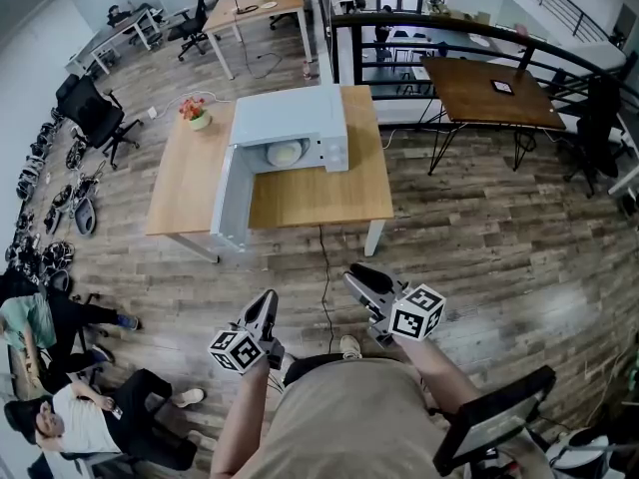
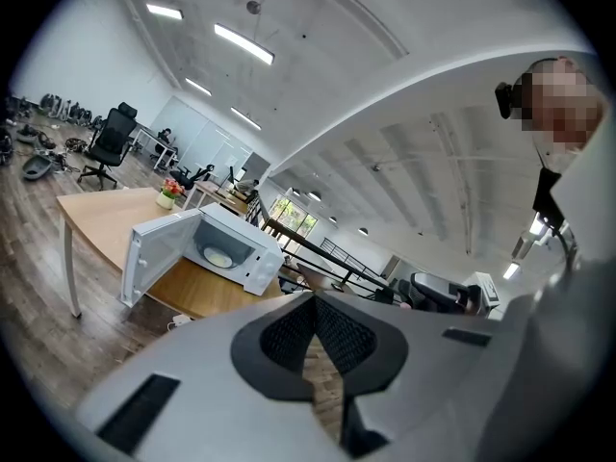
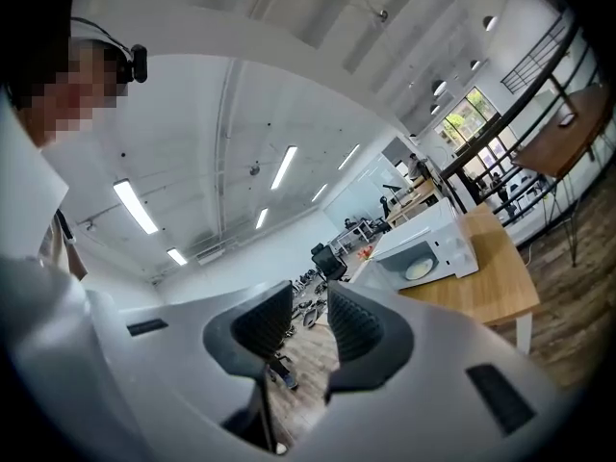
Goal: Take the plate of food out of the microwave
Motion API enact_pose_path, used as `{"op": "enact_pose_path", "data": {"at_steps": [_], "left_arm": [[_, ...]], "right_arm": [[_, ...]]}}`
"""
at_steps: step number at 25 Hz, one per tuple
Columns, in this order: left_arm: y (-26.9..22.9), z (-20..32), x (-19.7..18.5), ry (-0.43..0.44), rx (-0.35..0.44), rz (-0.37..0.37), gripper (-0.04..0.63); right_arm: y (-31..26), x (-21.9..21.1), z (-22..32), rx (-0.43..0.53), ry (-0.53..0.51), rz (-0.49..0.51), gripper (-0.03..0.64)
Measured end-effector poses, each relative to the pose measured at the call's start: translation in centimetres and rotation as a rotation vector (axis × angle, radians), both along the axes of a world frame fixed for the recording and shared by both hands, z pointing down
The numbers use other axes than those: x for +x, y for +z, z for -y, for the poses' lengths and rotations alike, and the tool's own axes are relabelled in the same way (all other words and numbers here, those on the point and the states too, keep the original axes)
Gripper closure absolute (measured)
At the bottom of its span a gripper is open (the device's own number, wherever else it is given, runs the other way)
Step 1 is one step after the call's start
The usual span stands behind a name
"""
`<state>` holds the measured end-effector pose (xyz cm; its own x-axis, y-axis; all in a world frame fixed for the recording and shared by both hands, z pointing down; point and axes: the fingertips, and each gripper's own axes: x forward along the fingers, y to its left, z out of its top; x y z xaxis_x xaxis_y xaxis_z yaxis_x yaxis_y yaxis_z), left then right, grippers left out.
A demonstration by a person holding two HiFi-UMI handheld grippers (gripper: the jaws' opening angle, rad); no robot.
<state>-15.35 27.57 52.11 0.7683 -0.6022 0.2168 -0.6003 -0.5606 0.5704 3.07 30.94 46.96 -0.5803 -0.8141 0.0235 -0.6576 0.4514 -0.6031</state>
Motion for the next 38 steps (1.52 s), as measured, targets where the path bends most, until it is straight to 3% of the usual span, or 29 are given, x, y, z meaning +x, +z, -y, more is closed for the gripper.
{"op": "enact_pose_path", "data": {"at_steps": [18, 25, 30, 38], "left_arm": [[0.5, -2.4, -0.9, -0.019, -0.038, 0.041, 0.594], [2.0, -1.5, -0.9, -0.024, -0.074, 0.019, 0.594], [3.7, 2.4, -0.8, 0.05, -0.073, 0.052, 0.594], [4.1, 10.9, -1.3, 0.069, -0.085, -0.014, 0.594]], "right_arm": [[2.6, -0.8, -1.0, -0.043, 0.005, 0.093, 0.518], [5.3, -1.5, -0.7, -0.124, -0.012, 0.085, 0.518], [6.2, -2.2, 2.8, -0.164, 0.01, 0.055, 0.518], [6.6, -4.8, 9.8, -0.211, 0.056, 0.027, 0.518]]}}
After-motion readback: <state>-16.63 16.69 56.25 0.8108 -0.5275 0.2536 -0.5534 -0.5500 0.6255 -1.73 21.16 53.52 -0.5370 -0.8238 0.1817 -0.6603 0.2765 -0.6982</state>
